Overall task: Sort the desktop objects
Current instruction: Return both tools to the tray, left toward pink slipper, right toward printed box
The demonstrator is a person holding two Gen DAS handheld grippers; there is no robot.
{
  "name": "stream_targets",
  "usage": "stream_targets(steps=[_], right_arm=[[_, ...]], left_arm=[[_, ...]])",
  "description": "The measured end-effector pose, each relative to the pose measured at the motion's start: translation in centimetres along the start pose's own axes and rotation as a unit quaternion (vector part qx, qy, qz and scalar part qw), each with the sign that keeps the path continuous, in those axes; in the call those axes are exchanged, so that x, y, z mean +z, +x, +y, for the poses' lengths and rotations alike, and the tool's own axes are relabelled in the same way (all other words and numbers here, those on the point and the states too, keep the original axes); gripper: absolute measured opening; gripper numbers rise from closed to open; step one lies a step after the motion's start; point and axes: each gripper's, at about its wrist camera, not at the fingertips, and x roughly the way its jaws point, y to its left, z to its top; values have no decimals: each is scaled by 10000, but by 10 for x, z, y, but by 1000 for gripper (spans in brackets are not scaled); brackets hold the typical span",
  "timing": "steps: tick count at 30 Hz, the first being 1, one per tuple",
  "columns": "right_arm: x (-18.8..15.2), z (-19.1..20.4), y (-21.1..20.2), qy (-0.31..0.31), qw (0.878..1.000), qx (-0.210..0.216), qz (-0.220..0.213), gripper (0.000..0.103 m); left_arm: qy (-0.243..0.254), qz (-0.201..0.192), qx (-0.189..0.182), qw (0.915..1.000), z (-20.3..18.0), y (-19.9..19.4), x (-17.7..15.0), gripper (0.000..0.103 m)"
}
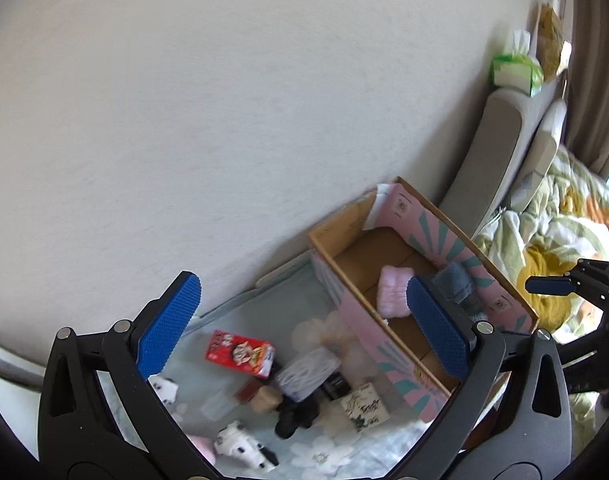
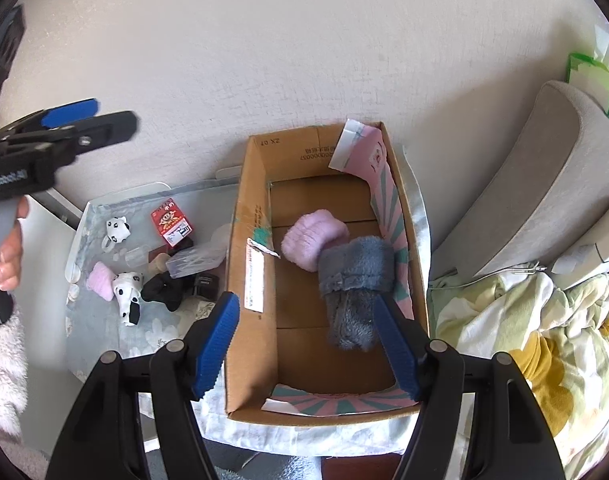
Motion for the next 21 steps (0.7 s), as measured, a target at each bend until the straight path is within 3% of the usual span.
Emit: stream_targets(steps=[13, 21], right_arm=[[7, 68, -23, -309, 9980, 404, -374, 65], [-7, 127, -4, -754, 9951, 634, -98, 65]], left_arm=[[-679, -100, 477, 9965, 87, -64, -50, 103], [-1191, 70, 639, 9908, 133, -77, -104, 103]])
